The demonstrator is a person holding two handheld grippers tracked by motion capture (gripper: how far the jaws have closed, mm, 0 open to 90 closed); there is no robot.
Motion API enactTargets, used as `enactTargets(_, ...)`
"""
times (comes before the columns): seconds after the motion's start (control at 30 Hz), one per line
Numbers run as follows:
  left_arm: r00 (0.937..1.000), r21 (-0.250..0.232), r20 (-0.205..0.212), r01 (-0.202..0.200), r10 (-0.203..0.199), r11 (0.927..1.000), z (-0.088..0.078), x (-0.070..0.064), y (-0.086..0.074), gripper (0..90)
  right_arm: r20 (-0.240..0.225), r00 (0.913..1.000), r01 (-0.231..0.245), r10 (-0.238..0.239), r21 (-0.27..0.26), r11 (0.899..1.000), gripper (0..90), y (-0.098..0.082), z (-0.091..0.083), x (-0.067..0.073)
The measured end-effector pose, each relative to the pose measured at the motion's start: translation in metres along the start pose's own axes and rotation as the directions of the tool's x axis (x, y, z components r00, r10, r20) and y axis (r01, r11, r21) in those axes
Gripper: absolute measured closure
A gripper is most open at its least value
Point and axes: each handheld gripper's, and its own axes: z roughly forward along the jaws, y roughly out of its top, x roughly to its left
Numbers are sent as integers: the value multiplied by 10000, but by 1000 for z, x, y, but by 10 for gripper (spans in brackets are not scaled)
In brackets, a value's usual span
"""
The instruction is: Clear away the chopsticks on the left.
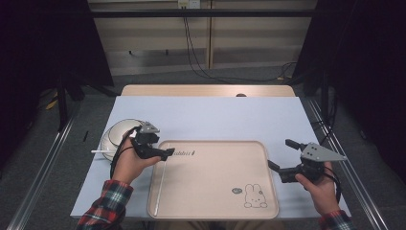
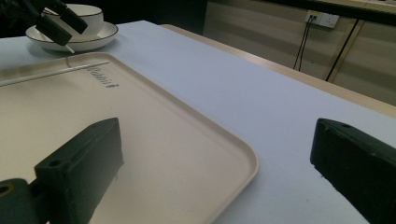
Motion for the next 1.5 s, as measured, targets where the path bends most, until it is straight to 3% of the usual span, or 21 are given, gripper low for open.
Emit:
enactTargets(0.2,9980,501,-121,-608,615,9969,0,2,-5,268,140,9999,32,-31,-17,10000,16,-1,-3,0)
enactTargets(0.47,9952,1247,-226,-922,957,9879,3,4,-13,394,98,10000,-10,11,-11,10000,16,-1,-5,1)
enactTargets(0.63,9930,1351,-273,-1104,1151,9847,5,5,-17,459,93,9999,74,-74,14,10000,16,-1,-4,1)
enactTargets(0.73,9900,1533,-261,-1334,1389,9791,6,7,-19,504,146,9999,53,-54,16,10000,16,-1,-4,0)
enactTargets(0.83,9921,1522,-199,-1196,1240,9811,8,8,-21,548,104,9999,28,-28,75,10000,16,-1,-4,0)
enactTargets(0.93,9877,1602,-297,-1468,1534,9761,9,9,-21,584,106,9999,12,-13,83,10000,16,-1,-5,0)
enactTargets(1.03,9870,1515,-395,-1481,1557,9773,9,10,-22,648,107,9999,15,-16,106,9999,16,-2,-5,0)
enactTargets(1.1,9880,1540,-640,-1291,1403,9796,7,9,-20,739,70,10000,-5,5,74,10000,16,-2,-5,-1)
enactTargets(1.13,9906,1479,-865,-920,1056,9847,4,9,-18,818,84,10000,4,-5,81,10000,16,-2,-5,-1)
enactTargets(1.17,9906,1479,-865,-920,1056,9847,4,9,-18,871,76,10000,-10,10,77,10000,15,-2,-5,-1)
enactTargets(1.2,9929,795,-787,951,-888,9923,-4,10,-13,869,73,10000,-4,3,51,10000,15,-2,-5,-1)
enactTargets(1.23,9929,795,-787,951,-888,9923,-4,10,-13,873,73,10000,-4,3,51,10000,15,-2,-5,-1)
enactTargets(1.27,9900,258,-876,1129,-1103,9933,-13,11,-7,874,167,9999,16,-16,-1,10000,15,-2,-5,-2)
enactTargets(1.3,9900,258,-876,1129,-1103,9933,-13,11,-7,875,167,9999,16,-16,-1,10000,15,-2,-5,-2)
enactTargets(1.33,9786,-354,-657,1929,-1949,9806,-27,12,1,875,151,9999,-37,37,9,10000,15,-2,-6,-2)
enactTargets(1.37,9786,-354,-657,1929,-1949,9806,-27,12,1,875,151,9999,-37,37,9,10000,15,-2,-6,-2)
enactTargets(1.4,9693,-907,-509,2354,-2405,9677,-32,11,4,875,178,9998,-81,81,8,10000,15,-2,-6,-3)
enactTargets(1.47,9684,-1311,-448,2377,-2453,9624,-45,14,9,876,176,9998,-57,57,5,10000,15,-2,-6,-3)
enactTargets(1.5,9596,-1770,-266,2711,-2800,9461,-49,14,11,876,136,9998,-116,116,-8,9999,15,-2,-6,-2)
